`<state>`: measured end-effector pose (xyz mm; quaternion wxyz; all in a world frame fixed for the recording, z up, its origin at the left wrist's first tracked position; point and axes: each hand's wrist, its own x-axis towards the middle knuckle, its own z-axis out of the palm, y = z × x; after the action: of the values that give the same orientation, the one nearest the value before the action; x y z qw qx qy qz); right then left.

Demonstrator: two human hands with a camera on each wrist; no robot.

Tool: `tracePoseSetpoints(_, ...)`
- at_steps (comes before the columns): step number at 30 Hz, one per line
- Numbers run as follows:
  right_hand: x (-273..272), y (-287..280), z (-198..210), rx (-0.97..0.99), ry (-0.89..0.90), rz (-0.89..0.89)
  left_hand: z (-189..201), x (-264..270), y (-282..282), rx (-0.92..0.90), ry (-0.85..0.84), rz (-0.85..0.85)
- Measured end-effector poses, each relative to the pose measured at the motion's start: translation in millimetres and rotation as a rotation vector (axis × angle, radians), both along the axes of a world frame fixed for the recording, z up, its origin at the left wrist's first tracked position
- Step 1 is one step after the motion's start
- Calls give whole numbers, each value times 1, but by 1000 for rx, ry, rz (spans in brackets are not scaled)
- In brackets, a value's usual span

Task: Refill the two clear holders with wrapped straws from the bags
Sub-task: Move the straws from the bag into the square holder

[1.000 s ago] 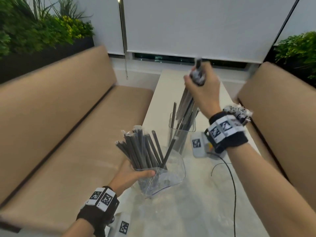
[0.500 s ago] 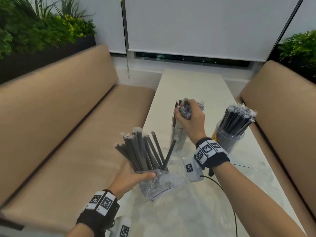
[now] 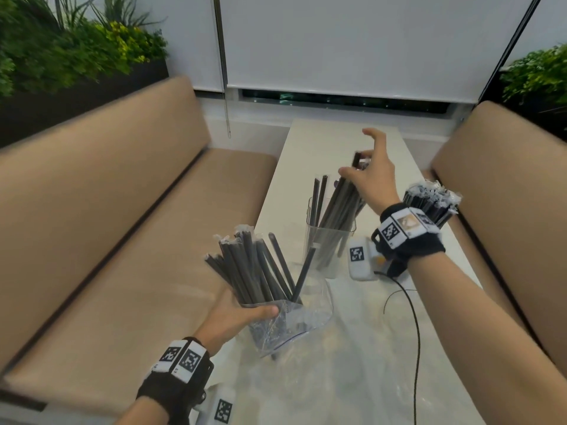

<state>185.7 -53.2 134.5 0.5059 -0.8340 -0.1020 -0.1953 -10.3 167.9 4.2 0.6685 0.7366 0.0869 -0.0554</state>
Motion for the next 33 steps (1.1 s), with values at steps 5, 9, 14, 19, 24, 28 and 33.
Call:
tracePoseSetpoints(5, 3, -14, 8, -170, 200, -17, 2, 2, -4, -18, -5, -31)
tracePoseSetpoints(9, -33, -17, 13, -113, 12, -84, 7, 5, -7, 9, -15, -56)
tracePoseSetpoints(14, -114, 3, -30, -102, 318, 276, 13, 14, -8, 17, -31, -58)
tracePoseSetpoints(19, -140, 27, -77, -73, 507, 406, 18, 14, -14, 56, -62, -155)
tracePoseSetpoints(24, -145, 49, -80, 58, 371, 450, 18, 14, -26, 72, -38, -240)
tracePoseSetpoints(28, -143, 39, -74, 207, 313, 410, 19, 13, -25, 74, -35, -222)
tracePoseSetpoints(33, -127, 20, -46, 322, 255, 363, 17, 13, -20, 68, -13, -192)
